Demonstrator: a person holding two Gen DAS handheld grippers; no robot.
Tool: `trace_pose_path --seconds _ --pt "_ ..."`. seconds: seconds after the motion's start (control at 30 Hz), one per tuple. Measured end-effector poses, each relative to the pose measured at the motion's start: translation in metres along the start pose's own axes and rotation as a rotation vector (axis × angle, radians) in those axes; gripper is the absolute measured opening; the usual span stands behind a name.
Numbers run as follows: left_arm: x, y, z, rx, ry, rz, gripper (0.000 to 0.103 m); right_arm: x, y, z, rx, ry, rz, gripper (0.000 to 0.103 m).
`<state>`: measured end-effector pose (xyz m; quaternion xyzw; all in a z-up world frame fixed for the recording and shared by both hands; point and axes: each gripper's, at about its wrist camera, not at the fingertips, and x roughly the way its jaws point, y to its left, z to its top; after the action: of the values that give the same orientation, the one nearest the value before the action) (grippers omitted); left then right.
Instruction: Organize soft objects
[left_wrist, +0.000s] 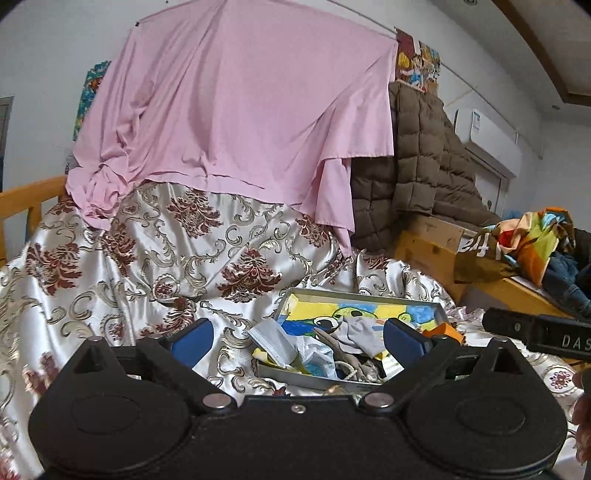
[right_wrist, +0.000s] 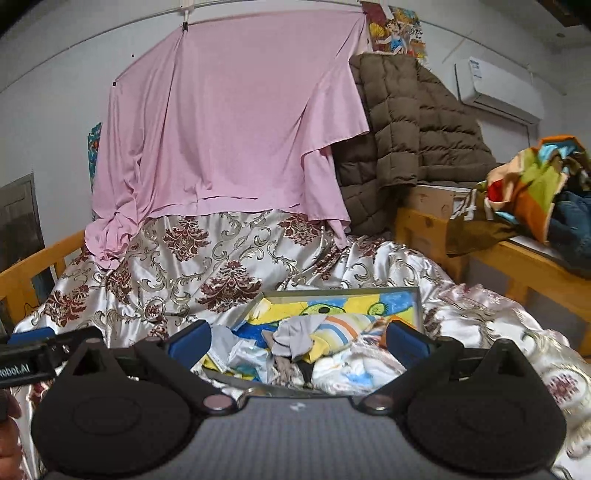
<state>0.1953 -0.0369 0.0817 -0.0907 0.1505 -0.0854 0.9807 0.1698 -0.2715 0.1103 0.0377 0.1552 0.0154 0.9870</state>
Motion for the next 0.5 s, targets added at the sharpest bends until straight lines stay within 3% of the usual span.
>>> trace_pose_path --seconds 0.5 --pt "-0.074 -0.002 -0.038 0.038 -0.016 0.01 0.1 -0.072 0.018 -0.049 0.001 -0.036 -0.076 0.103"
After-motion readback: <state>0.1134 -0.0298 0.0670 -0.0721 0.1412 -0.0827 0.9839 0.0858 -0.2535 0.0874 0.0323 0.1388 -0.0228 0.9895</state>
